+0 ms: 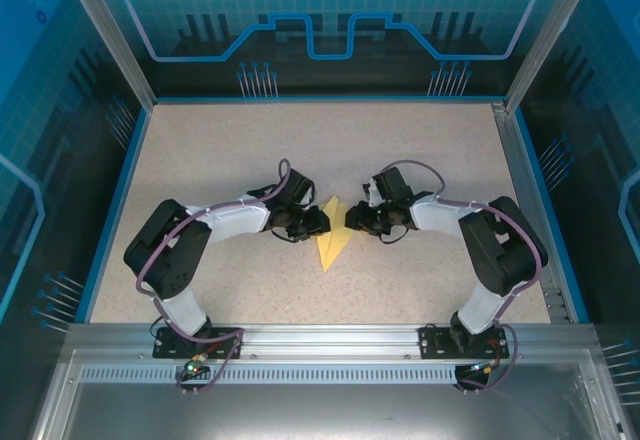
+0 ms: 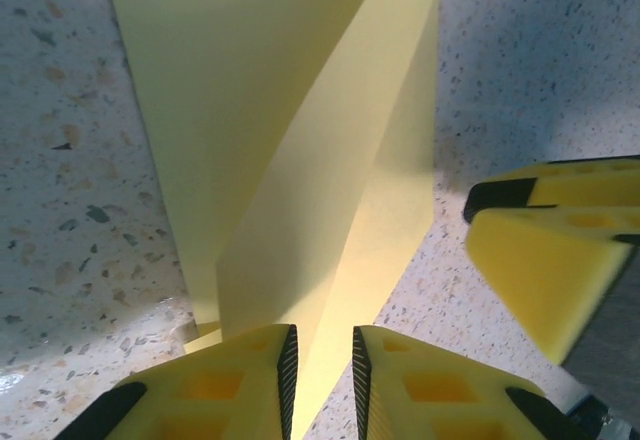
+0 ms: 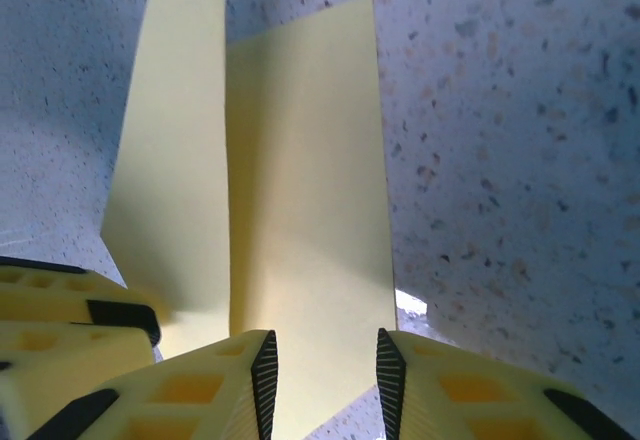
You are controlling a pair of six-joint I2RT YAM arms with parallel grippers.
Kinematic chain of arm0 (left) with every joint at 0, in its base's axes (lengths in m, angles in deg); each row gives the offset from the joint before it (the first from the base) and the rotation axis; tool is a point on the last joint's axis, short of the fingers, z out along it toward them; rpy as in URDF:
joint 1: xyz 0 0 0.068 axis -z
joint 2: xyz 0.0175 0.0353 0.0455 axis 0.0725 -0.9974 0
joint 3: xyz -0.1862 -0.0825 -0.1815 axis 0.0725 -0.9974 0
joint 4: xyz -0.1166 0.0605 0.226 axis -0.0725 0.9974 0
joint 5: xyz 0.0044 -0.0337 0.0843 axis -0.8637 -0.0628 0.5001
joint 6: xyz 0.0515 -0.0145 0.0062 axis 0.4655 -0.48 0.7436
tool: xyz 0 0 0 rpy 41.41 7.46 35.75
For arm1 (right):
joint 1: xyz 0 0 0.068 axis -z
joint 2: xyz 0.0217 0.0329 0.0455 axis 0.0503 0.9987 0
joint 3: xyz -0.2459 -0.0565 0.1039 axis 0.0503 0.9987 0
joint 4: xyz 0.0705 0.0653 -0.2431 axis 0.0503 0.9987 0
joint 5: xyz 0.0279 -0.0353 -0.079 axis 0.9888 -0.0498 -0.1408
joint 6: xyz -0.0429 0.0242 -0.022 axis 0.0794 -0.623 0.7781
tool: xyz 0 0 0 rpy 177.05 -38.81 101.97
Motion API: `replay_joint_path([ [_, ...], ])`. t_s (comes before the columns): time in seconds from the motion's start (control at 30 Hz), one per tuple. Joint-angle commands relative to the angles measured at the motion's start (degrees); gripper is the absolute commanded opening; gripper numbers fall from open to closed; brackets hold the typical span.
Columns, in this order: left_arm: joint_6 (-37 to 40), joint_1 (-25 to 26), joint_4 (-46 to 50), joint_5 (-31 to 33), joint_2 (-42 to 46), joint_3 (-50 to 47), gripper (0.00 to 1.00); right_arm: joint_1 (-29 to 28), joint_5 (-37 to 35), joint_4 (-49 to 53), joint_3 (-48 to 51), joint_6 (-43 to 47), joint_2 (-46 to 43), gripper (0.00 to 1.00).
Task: Fold a paper plane with a square sheet of paper (pick it up from the middle)
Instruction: Fourth fold the wing at the center of the table.
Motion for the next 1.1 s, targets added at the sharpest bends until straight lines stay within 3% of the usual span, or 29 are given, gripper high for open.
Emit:
replay_joint_path([
  [0.0, 1.3, 0.3, 1.9, 0.8, -0.9, 0.8, 0.25, 0.4, -0.3, 0.5, -1.2, 0.9, 2.2, 0.35],
  [0.7, 0.9, 0.5, 0.3, 0.8, -4.3, -0.1, 0.23, -1.6, 5.7, -3.7, -3.2, -1.9, 4.1, 0.33],
  [1.07, 0.8, 0.6, 0.2, 1.3, -3.8, -0.6, 0.22, -0.4, -2.2, 6.1, -6.4, 3.1, 2.6, 0.34],
])
